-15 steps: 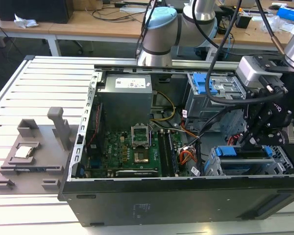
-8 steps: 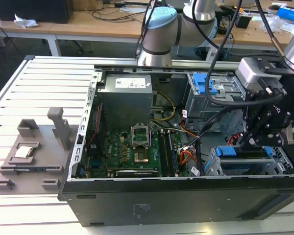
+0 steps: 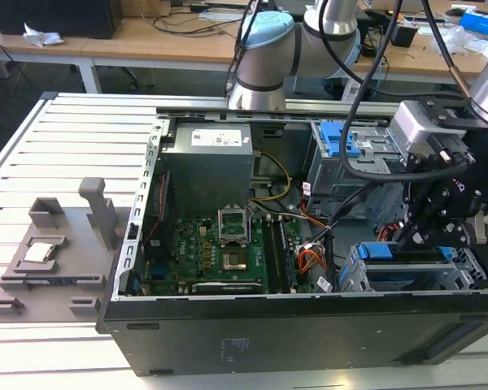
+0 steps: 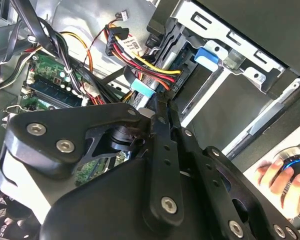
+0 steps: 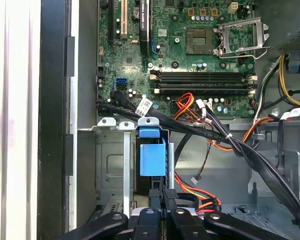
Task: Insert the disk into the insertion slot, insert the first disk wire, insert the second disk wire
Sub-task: 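Insert the second disk wire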
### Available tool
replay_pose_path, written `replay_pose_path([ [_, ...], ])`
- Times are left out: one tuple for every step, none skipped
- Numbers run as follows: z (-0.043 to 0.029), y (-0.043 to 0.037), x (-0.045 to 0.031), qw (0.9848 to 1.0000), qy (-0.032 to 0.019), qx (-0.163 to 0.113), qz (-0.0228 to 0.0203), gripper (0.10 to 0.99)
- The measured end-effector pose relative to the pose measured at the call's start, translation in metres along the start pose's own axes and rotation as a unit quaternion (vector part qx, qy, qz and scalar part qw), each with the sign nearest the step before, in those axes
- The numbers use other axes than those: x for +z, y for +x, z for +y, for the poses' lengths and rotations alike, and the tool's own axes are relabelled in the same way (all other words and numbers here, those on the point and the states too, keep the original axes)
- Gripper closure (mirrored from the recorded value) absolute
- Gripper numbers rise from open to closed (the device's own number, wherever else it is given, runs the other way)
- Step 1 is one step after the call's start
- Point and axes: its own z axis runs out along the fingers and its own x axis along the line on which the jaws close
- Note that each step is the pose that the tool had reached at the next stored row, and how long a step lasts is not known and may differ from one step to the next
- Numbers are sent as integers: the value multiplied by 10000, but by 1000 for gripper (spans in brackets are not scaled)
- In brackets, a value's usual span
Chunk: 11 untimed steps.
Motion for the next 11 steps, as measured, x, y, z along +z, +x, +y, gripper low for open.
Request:
replay_pose_path([
  [0, 0, 3, 10000, 0, 0, -2, 941],
  [0, -1, 3, 10000, 0, 0, -3, 941],
  [0, 0, 3, 10000, 0, 0, -2, 941],
  [-1, 0, 5, 10000, 1, 0, -4, 933],
  [0, 0, 5, 10000, 1, 0, -4, 867],
  [-1, -1, 3, 10000, 0, 0, -4, 867],
  [2, 0, -46, 10000, 1, 0, -8, 867],
  [7, -1, -126, 10000, 0, 0, -3, 867],
  [10, -4, -175, 10000, 0, 0, -3, 867],
  [13, -16, -219, 10000, 0, 0, -2, 867],
  [16, -34, -271, 10000, 0, 0, -3, 949],
])
